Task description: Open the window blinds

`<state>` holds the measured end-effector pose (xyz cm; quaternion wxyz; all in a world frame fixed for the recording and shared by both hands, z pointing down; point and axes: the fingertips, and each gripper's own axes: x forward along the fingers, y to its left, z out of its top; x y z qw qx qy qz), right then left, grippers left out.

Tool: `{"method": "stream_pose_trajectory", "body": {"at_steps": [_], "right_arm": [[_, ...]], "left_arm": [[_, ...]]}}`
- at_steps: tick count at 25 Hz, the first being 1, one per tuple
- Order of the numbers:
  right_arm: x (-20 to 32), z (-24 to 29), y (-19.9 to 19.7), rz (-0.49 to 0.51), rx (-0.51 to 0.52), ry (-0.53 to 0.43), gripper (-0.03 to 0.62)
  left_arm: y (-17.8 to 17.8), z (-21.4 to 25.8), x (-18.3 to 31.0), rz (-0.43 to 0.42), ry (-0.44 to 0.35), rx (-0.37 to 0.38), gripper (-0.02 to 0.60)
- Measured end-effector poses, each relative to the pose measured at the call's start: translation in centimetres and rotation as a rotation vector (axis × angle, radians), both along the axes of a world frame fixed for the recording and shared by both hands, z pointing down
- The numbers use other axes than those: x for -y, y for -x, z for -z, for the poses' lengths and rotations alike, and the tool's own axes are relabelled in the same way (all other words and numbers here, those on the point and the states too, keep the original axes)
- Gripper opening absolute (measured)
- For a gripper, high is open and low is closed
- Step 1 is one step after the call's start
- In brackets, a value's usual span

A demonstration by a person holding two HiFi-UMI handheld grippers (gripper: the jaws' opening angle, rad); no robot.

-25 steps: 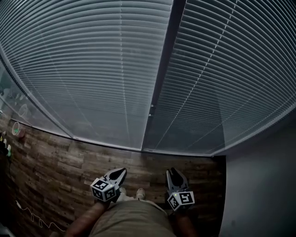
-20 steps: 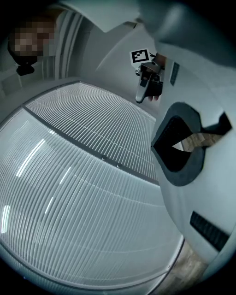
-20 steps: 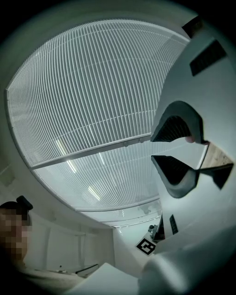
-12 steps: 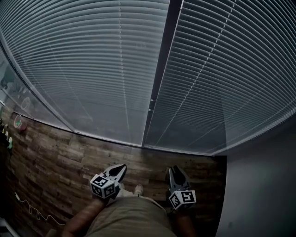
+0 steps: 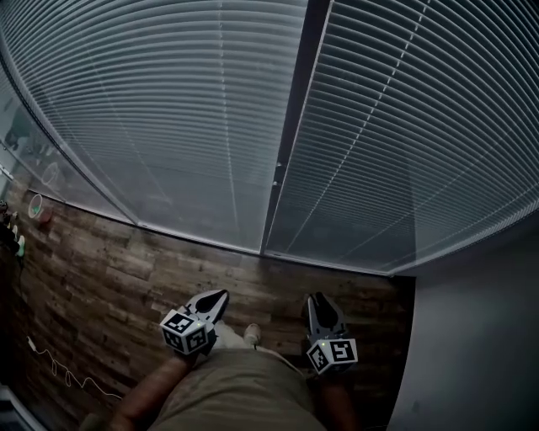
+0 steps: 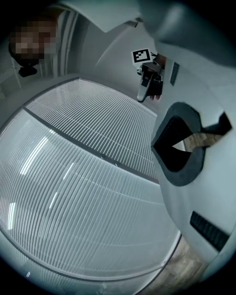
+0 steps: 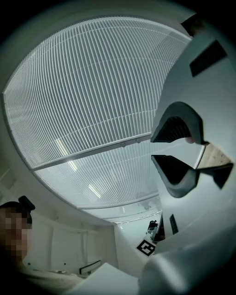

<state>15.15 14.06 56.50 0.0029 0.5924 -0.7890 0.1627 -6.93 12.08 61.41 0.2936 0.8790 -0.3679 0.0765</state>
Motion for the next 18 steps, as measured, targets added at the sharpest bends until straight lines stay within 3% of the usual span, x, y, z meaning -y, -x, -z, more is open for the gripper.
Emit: {"method": "stream_pose_trajectory", "body": {"at_steps": [9, 18], "right_arm": [[-0.5, 1.3, -1.2, -0.022, 0.007, 0.010, 0.091], [-0.5, -0.8, -0.4, -0.013, 0.086, 0.047, 0.037]], "left_arm": [[-1.3, 1.9, 0.1, -0.019, 0.008, -0.008, 0.012], [0.0, -0.5, -0.4, 0.000, 0.013, -0.014, 0.012]]}}
